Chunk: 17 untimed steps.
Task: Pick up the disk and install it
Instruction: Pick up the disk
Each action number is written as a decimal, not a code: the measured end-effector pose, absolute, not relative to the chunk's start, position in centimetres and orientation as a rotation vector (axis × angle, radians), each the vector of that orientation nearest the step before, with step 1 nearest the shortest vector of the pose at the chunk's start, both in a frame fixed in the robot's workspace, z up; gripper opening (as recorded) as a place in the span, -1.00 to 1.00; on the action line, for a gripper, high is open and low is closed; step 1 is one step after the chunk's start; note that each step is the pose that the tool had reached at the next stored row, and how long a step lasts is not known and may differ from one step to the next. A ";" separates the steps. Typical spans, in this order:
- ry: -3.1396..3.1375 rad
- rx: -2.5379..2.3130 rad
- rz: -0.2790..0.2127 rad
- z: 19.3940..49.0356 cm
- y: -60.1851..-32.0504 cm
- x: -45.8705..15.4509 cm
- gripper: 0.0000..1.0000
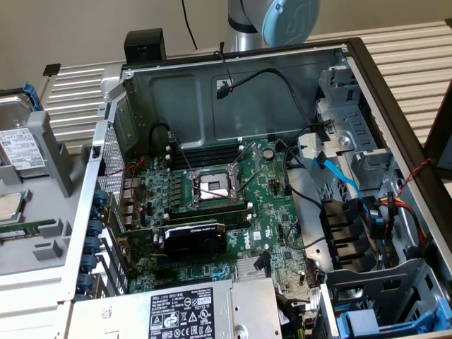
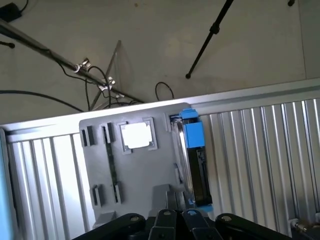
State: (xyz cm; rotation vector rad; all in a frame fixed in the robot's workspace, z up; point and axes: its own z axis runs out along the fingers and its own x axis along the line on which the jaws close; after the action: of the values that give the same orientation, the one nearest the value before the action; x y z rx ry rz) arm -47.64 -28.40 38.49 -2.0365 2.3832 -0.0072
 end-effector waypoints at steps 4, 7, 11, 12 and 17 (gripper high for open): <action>2.363 -2.060 -0.007 38.5 -28.2 -47.8 -0.79; 2.332 -2.095 -0.007 38.4 -28.2 -47.8 -0.79; 2.307 -2.123 -0.006 38.4 -28.0 -48.1 -0.79; 2.305 -2.125 -0.006 38.4 -27.8 -48.3 -0.79; 2.295 -2.135 -0.006 38.4 -27.2 -49.0 -0.79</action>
State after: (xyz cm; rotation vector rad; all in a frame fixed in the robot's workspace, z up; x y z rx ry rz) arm -48.99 -27.16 38.38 -2.1355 2.2950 -0.0064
